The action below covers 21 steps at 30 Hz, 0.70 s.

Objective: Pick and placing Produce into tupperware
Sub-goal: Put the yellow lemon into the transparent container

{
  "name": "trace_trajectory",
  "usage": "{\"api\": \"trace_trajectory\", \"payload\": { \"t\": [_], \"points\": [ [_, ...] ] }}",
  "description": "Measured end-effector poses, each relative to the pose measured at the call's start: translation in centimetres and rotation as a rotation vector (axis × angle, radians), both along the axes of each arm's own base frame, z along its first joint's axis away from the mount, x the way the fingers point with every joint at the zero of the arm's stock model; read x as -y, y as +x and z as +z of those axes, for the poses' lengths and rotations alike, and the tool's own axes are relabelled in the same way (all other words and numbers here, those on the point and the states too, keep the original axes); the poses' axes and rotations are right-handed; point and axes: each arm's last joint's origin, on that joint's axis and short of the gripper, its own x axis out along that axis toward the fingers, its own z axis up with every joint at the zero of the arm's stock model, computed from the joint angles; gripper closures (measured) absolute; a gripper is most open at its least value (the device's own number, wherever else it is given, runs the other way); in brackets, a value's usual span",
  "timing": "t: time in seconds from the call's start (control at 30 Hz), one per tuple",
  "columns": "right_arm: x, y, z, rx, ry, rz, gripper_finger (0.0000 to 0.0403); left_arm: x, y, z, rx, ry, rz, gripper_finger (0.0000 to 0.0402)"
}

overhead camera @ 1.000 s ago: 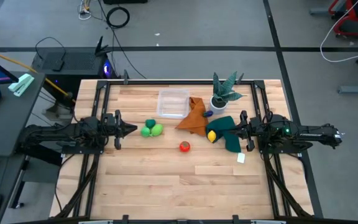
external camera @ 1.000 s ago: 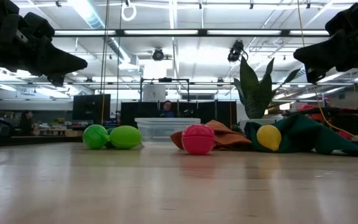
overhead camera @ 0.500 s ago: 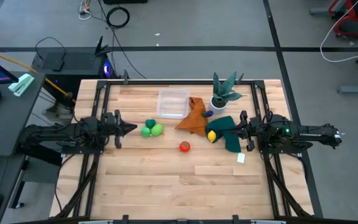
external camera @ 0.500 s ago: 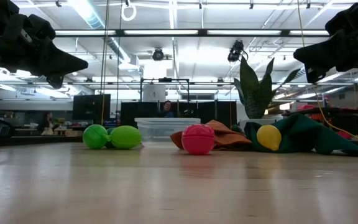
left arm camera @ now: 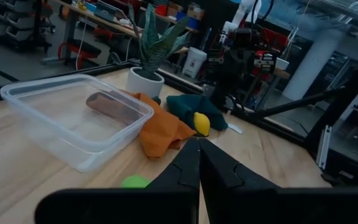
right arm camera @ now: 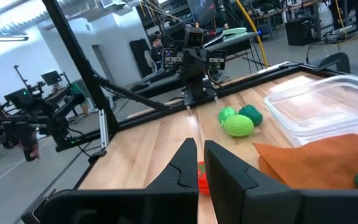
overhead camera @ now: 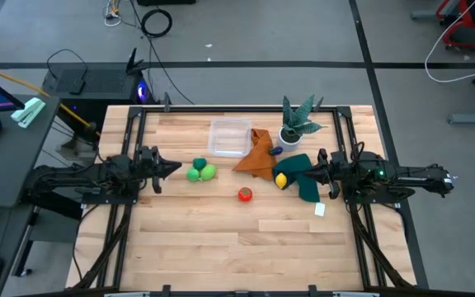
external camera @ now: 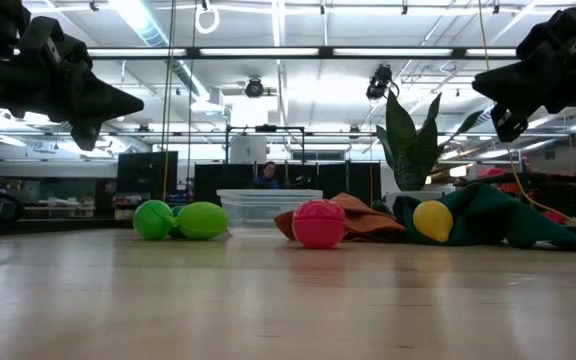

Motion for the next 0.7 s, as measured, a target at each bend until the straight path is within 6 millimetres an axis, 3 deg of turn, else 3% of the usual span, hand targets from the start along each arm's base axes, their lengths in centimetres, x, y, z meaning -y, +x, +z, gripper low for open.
{"api": "trace_trajectory", "payload": {
  "t": [0.2,0.5,0.7],
  "points": [
    [0.0,0.0,0.3,0.032,0.118,-0.007,0.0403,0.0,0.0,0.3,0.037,-0.033,0.011,0.0378],
    [0.6,-0.5,2.6,0.279,0.319,-0.146,0.0403,0.0,0.0,0.6,0.095,-0.114,0.014,0.0389],
    [0.7,-0.3,6.3,0.291,0.289,-0.189,0.0403,0.3,-0.2,2.7,0.154,0.040,-0.089,0.0384]
  ]
}}
